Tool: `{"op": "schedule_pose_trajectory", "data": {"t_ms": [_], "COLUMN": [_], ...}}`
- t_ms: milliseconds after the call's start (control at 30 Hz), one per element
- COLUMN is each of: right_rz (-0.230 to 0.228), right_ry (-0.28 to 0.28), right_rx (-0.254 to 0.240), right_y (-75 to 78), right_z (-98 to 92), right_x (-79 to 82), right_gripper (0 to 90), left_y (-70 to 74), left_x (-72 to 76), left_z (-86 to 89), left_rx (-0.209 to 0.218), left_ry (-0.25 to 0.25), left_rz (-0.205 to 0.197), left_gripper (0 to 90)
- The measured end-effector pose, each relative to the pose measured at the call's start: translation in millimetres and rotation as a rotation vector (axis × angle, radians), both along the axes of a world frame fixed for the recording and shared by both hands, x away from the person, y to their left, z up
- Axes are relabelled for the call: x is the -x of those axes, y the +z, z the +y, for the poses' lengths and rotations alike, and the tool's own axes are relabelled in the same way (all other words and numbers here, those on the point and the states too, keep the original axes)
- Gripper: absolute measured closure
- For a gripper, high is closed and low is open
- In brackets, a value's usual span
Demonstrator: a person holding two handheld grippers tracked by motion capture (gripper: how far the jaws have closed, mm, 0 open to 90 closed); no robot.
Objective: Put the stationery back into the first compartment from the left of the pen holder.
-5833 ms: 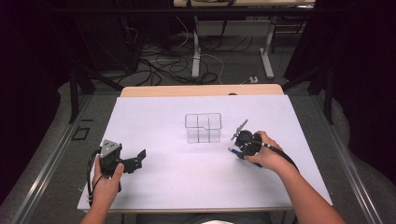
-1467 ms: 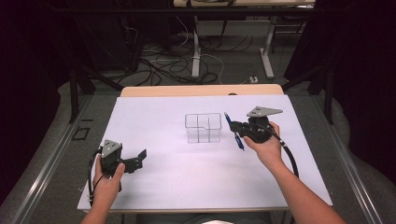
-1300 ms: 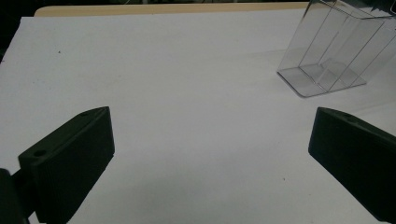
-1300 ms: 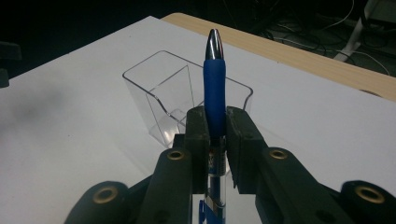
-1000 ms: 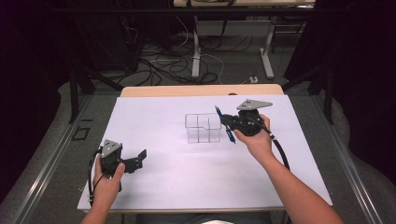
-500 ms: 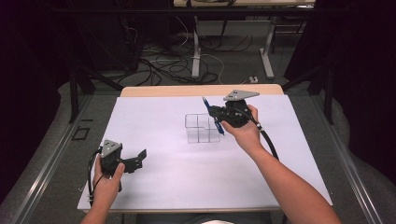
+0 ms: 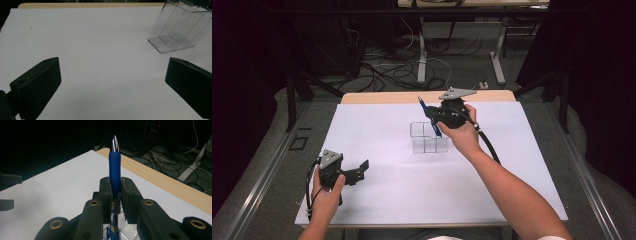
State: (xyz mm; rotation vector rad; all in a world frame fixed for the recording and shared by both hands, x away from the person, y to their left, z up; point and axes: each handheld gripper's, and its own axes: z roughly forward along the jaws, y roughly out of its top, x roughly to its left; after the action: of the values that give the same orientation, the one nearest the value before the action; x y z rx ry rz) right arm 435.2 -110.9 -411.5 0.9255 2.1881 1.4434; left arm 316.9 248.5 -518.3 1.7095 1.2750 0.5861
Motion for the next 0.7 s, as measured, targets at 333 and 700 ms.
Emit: {"op": "schedule_pose_trajectory", "data": {"t_ms": [333, 700], "right_rz": [-0.009, -0.008], "right_ry": [0.006, 0.01], "right_rx": [-0.011, -0.006], "right_y": [-0.6, -7.3], "right_z": [17.1, 28.4], "right_x": [-6.1, -11.6], "right_gripper": [79.5, 79.6], "left_y": [0.0, 0.0], "left_x": [0.2, -0.2], "left_z": [-0.1, 0.3], "left_rx": [0.004, 0.006], "left_ry": [0.002, 0.001], "left_rz": [0.001, 0.005], "left_gripper": [0.4, 0.4]}}
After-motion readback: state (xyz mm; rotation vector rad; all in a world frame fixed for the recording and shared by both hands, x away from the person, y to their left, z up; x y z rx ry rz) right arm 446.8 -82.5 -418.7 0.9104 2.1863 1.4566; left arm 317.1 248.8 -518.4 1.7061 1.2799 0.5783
